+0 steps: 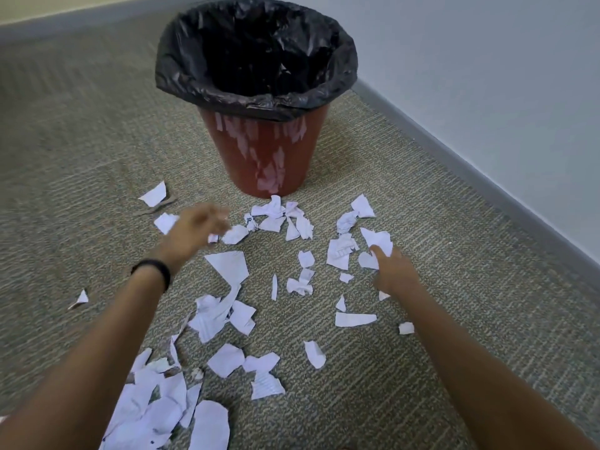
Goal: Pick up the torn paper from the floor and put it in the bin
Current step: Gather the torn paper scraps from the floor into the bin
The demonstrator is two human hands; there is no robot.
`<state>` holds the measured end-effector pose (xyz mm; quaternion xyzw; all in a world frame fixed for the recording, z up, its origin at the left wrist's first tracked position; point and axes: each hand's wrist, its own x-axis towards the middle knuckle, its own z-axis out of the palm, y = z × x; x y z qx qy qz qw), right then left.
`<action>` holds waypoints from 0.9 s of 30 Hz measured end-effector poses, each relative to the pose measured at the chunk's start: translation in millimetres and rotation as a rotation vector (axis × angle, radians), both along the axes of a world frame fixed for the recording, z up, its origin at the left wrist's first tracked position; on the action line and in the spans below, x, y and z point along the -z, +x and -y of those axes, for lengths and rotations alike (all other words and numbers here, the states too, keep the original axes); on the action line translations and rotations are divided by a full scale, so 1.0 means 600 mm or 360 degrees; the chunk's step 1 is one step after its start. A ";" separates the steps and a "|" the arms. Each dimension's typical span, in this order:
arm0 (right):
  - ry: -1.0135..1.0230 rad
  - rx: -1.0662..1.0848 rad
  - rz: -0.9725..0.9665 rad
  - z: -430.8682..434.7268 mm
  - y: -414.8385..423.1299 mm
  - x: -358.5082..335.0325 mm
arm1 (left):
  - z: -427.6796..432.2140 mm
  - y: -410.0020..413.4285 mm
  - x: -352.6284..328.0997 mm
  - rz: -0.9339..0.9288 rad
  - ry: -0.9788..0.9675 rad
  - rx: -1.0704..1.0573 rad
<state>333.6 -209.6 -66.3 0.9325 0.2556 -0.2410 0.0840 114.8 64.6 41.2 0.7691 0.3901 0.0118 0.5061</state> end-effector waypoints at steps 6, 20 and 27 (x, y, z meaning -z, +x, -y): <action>0.0316 0.0143 0.0267 0.016 -0.024 0.013 | 0.017 -0.163 0.160 -0.1589 0.0354 0.0585; 0.1488 0.0334 0.0250 -0.036 -0.070 -0.104 | 0.058 -0.198 0.186 -0.1179 0.0371 0.0225; 0.2262 0.0345 0.0087 -0.141 -0.112 -0.288 | 0.053 -0.211 0.202 -0.1079 0.0336 0.0221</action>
